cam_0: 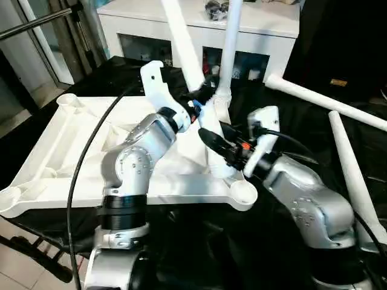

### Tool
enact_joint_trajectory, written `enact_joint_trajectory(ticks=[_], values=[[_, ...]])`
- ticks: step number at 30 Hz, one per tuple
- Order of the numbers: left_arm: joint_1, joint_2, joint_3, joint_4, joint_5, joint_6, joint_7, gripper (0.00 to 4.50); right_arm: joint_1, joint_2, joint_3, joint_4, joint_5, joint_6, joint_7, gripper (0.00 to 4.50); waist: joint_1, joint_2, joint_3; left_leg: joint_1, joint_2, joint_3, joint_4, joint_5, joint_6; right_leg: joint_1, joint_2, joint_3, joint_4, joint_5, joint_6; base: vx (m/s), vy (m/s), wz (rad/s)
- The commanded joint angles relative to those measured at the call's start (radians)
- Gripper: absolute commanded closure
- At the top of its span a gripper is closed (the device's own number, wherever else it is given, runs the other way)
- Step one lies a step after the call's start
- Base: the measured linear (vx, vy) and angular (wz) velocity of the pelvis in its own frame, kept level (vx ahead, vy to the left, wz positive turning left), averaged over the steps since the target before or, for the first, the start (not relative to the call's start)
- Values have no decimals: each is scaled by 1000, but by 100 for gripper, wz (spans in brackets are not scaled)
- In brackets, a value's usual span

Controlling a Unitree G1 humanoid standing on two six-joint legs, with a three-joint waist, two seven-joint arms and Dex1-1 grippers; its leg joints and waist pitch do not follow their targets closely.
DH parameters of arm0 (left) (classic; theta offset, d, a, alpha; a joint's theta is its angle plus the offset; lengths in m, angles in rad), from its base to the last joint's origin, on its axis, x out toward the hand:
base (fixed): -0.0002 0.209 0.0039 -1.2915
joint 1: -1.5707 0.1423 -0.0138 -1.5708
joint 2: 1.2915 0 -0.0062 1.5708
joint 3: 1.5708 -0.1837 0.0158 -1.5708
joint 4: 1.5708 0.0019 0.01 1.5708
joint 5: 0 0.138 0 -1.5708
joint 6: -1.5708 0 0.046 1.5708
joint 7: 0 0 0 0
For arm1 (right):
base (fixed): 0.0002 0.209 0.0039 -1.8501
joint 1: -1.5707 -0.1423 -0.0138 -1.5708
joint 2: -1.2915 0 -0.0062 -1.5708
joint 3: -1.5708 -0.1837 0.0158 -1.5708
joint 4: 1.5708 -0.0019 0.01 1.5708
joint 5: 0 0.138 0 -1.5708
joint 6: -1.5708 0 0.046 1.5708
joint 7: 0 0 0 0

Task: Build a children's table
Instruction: Insert table leg to table base

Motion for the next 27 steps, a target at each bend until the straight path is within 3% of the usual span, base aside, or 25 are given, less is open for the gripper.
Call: enact_joint_trajectory(ticks=[1,9,10,11,14,15,16,21,22,23,25,27], values=[[-7,-11,-1,-7,21,0,30,113,-15,8,9,-9,-13,-30,-15,262,2,-10,-74,6,9,0,-58,-90,28,65,-32,33,-61,-107,-154,0,0,0],[-3,-15,-6,-5,13,-9,36,178,-22,17,17,-2,-33,-55,-29,263,1,-5,-72,8,8,1,-59,-126,25,66,-32,33,-66,-141,-155,0,0,0],[-3,-12,-12,-7,8,-10,18,192,-21,16,17,-6,-35,-55,-30,263,2,2,-72,9,9,-1,-60,-133,21,65,-33,32,-66,-152,-152,0,0,0],[-3,-11,-16,-8,3,-10,6,203,-21,15,17,-7,-35,-55,-31,263,0,-3,-73,8,8,0,-59,-133,20,66,-32,32,-67,-147,-148,0,0,0],[1,3,-41,-22,-9,-13,-54,210,-24,10,21,-16,-29,-35,-26,263,2,-2,-73,9,8,-1,-59,-127,20,65,-32,33,-66,-144,-148,0,0,0],[3,17,-59,-31,-17,-16,-95,233,-25,6,13,-23,-3,-3,-12,207,1,-2,-74,9,9,-1,-59,-125,19,66,-32,33,-64,-132,-153,0,0,0],[3,19,-61,-32,-19,-16,-103,244,-25,4,12,-25,0,1,-9,193,0,1,-74,10,9,-1,-59,-126,22,66,-31,33,-64,-126,-154,0,0,0],[2,101,-99,-58,-82,24,-294,261,-45,-82,-48,-40,104,134,71,162,1,3,-76,13,8,-1,-57,-109,28,68,-29,33,-55,-86,-176,0,0,0],[-2,119,-101,-62,-96,33,-337,264,-52,-107,-63,-38,130,157,99,151,0,-3,-75,12,9,1,-56,-108,30,69,-29,33,-55,-82,-185,0,0,0],[-4,122,-101,-62,-100,36,-344,264,-54,-112,-66,-37,136,163,104,147,1,-2,-76,13,7,1,-55,-107,31,70,-29,33,-54,-82,-189,0,0,0],[-20,155,-95,-61,-143,64,-425,264,-72,-167,-102,-39,227,241,178,147,2,-9,-74,13,8,4,-54,-109,42,70,-31,35,-56,-108,-195,0,0,0],[-36,179,-94,-54,-153,63,-466,265,-79,-206,-115,-51,282,276,238,147,4,-7,-73,11,8,4,-52,-112,44,71,-33,35,-56,-130,-193,0,0,0]])
